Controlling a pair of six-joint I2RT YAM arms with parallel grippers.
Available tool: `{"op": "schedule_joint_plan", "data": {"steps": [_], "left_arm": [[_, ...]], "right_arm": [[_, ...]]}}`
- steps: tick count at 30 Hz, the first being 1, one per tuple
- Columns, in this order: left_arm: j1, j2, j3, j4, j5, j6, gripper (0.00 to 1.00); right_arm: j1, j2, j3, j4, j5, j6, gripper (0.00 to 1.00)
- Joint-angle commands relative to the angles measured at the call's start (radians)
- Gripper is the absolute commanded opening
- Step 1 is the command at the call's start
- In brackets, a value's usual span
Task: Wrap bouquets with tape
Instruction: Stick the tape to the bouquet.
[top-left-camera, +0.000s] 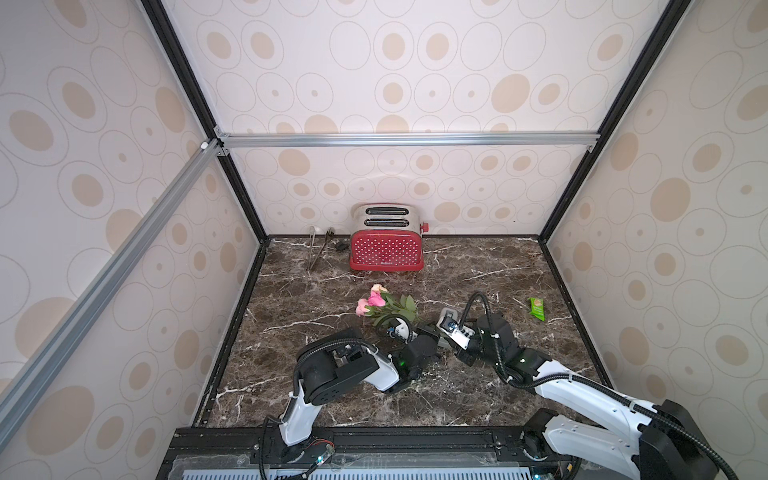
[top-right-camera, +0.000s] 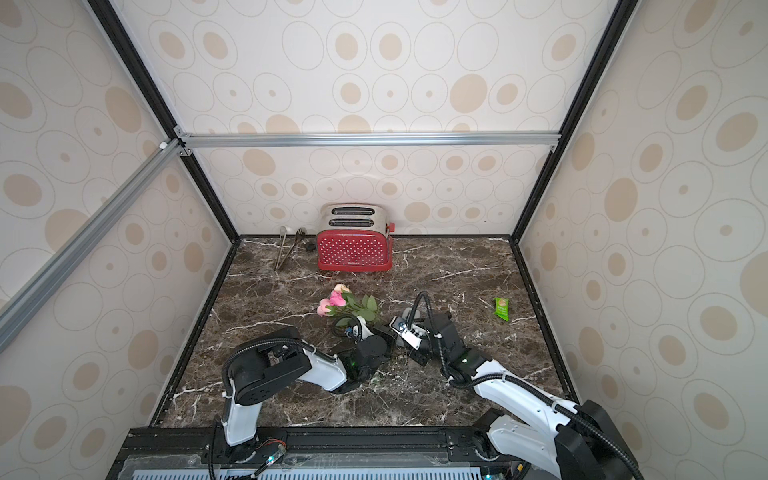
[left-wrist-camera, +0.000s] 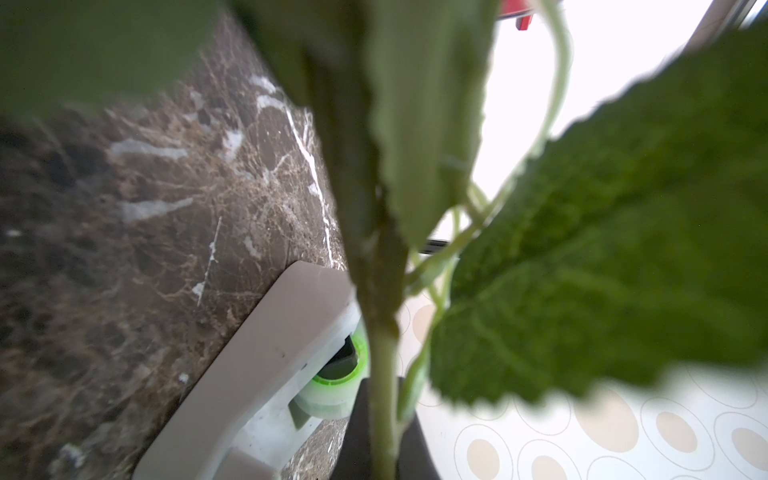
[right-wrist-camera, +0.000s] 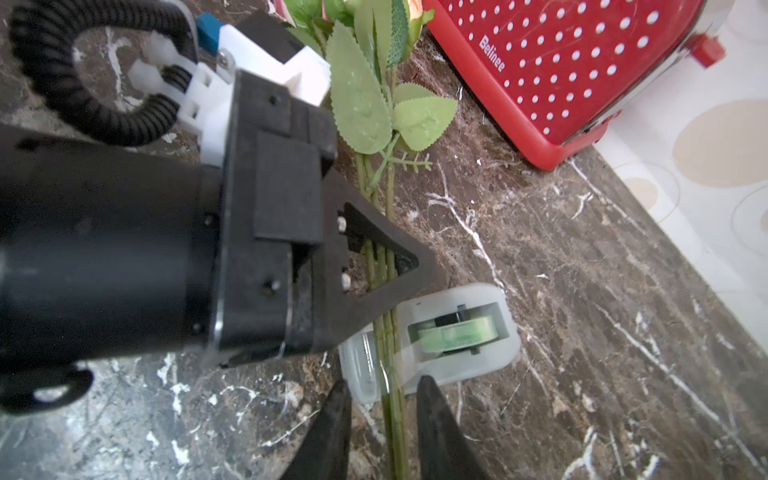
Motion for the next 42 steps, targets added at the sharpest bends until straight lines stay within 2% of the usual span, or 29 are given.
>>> {"op": "schedule_joint_plan", "data": {"steps": [1, 7, 23, 28, 34, 42], "left_arm": [[0.003, -0.043, -0.008, 0.029, -0.015, 0.019, 0.0], [0.003, -0.04, -0.01, 0.036, -0.015, 0.014, 0.0], [0.004, -0.04, -0.005, 0.041, -0.015, 0.013, 0.0], [0.004, -0.038, -0.003, 0.041, -0.013, 0.012, 0.0], [0.004, -0.038, -0.003, 0.043, -0.012, 0.013, 0.0], [0.003, -0.034, 0.0, 0.046, -0.008, 0.011, 0.0]], "right_arm": [[0.003, 0.005, -0.019, 0.037, 0.001, -0.065, 0.28], [0.004, 0.032, -0.014, 0.037, 0.004, -0.088, 0.32], [0.004, 0.113, 0.002, 0.092, 0.021, -0.12, 0.29], [0.004, 0.137, 0.008, 0.11, 0.018, -0.123, 0.24], [0.006, 0.159, 0.008, 0.131, 0.024, -0.132, 0.23], [0.005, 0.183, 0.017, 0.133, 0.019, -0.14, 0.13]]}}
